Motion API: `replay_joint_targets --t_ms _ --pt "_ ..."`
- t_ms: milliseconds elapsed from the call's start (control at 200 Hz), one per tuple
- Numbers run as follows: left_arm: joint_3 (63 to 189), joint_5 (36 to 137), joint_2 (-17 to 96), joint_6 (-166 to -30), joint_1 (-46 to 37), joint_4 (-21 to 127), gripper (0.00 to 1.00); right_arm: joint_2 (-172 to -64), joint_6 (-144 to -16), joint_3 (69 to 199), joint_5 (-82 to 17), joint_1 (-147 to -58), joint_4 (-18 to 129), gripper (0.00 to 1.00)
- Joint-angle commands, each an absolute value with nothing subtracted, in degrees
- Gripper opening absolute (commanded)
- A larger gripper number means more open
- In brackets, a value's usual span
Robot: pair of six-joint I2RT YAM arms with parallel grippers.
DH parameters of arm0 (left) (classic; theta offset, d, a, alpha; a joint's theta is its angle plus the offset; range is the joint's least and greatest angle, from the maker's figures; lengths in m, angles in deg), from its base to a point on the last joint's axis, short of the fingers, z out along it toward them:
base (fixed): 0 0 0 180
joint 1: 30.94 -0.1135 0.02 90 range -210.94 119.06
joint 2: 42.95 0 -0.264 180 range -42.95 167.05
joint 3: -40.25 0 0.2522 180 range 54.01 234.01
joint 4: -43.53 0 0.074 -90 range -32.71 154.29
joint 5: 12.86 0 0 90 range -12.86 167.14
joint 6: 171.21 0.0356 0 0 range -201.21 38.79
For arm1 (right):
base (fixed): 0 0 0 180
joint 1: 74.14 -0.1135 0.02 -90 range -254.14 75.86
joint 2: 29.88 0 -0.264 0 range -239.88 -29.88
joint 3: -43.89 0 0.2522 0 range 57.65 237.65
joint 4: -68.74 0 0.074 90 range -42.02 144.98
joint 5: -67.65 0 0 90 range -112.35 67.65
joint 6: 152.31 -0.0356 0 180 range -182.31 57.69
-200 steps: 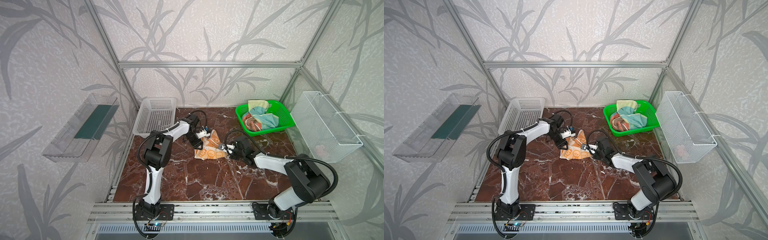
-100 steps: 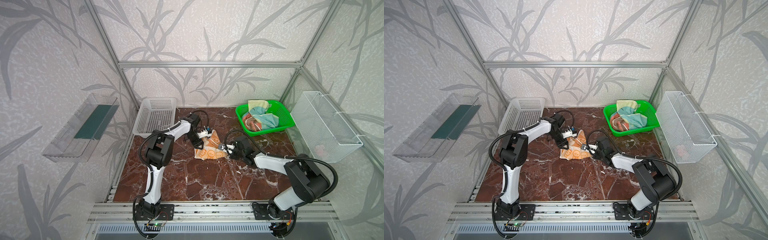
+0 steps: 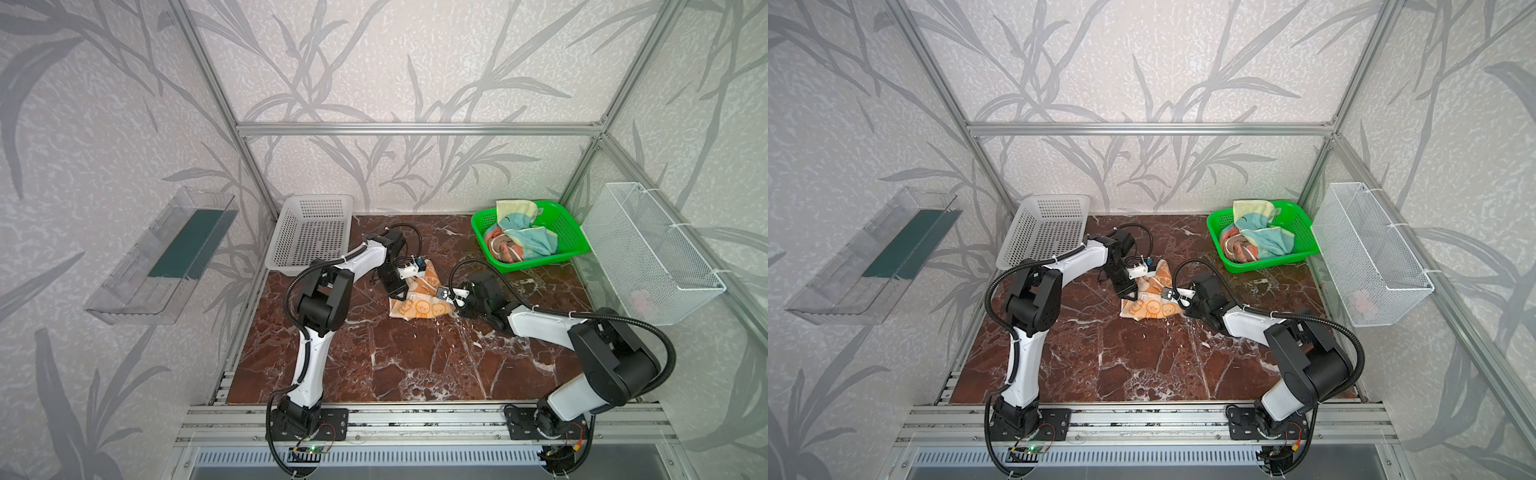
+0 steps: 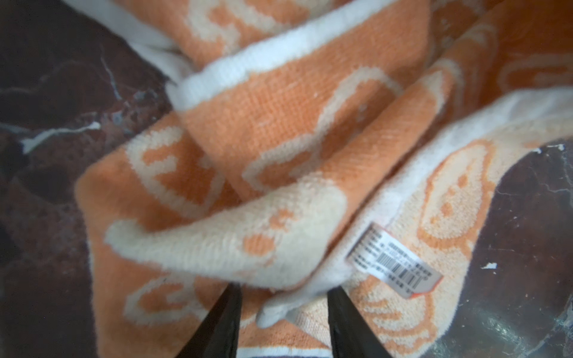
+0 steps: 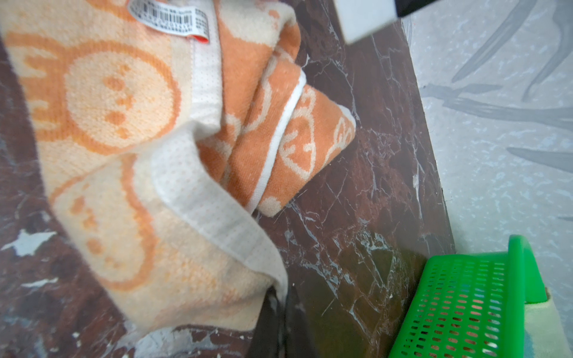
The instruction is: Fold and stack the towels
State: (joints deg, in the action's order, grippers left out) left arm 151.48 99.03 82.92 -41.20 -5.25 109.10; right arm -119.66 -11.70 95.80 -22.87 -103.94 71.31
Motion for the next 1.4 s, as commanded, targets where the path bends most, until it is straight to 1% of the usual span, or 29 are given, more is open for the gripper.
replay_joint_targets --t_ms 0,50,90,125,190,275,325,380,430,485,500,515,750,1065,1235,1395 --pt "152.9 98.5 84.4 -39.3 -4.6 111.8 0.45 -119.9 -12.1 95.5 -23.6 -104.3 72.7 0.00" --pt "153.1 98.1 84.6 -39.5 -4.3 111.9 0.42 -120.1 -12.1 95.4 -23.5 -104.3 72.9 0.00" --pt "153.2 97.7 84.8 -39.5 -4.1 112.0 0.39 -120.1 -12.1 95.3 -23.5 -104.2 73.1 0.00" --pt "153.4 97.5 85.1 -39.5 -3.9 112.3 0.33 -120.1 -12.1 95.3 -23.5 -104.2 73.2 0.00" --pt "153.7 97.1 85.5 -39.7 -3.6 112.9 0.27 -120.2 -12.0 95.2 -23.4 -104.2 73.4 0.00" --pt "153.6 96.3 85.7 -40.3 -3.4 112.9 0.26 -120.2 -12.1 95.2 -23.3 -104.3 73.5 0.00" --pt "153.3 96.1 85.5 -40.6 -3.3 112.5 0.22 -120.2 -12.1 95.0 -23.4 -104.2 73.6 0.00" --pt "152.8 95.9 85.1 -40.9 -3.4 111.8 0.21 -120.2 -12.1 95.0 -23.3 -104.2 73.6 0.00" --pt "152.2 95.6 84.6 -41.4 -3.3 111.1 0.17 -120.2 -12.1 95.0 -23.2 -104.2 73.7 0.00" --pt "152.1 95.1 84.2 -41.8 -3.4 110.8 0.10 -120.1 -12.1 94.9 -23.1 -104.2 73.9 0.00" --pt "152.1 94.9 84.1 -42.0 -3.4 110.8 0.07 -120.1 -12.2 94.8 -23.1 -104.2 74.0 0.00" --pt "152.2 94.5 84.0 -42.2 -3.3 110.8 0.00 -120.1 -12.3 94.8 -23.0 -104.2 74.2 0.00" --pt "151.2 89.4 80.3 -47.1 -3.4 107.9 0.00 -118.4 -16.0 94.5 -22.9 -103.6 75.7 0.00" --pt "148.1 83.5 71.0 -53.6 -3.3 104.4 0.00 -113.7 -24.8 99.5 -25.8 -101.1 66.9 0.00" --pt "146.6 85.8 66.4 -56.0 -3.3 103.7 0.00 -112.4 -30.3 106.0 -26.6 -100.8 57.9 0.00" --pt "144.2 89.6 63.4 -57.9 -3.3 102.8 0.00 -114.3 -35.5 112.8 -27.1 -100.8 47.6 0.00"
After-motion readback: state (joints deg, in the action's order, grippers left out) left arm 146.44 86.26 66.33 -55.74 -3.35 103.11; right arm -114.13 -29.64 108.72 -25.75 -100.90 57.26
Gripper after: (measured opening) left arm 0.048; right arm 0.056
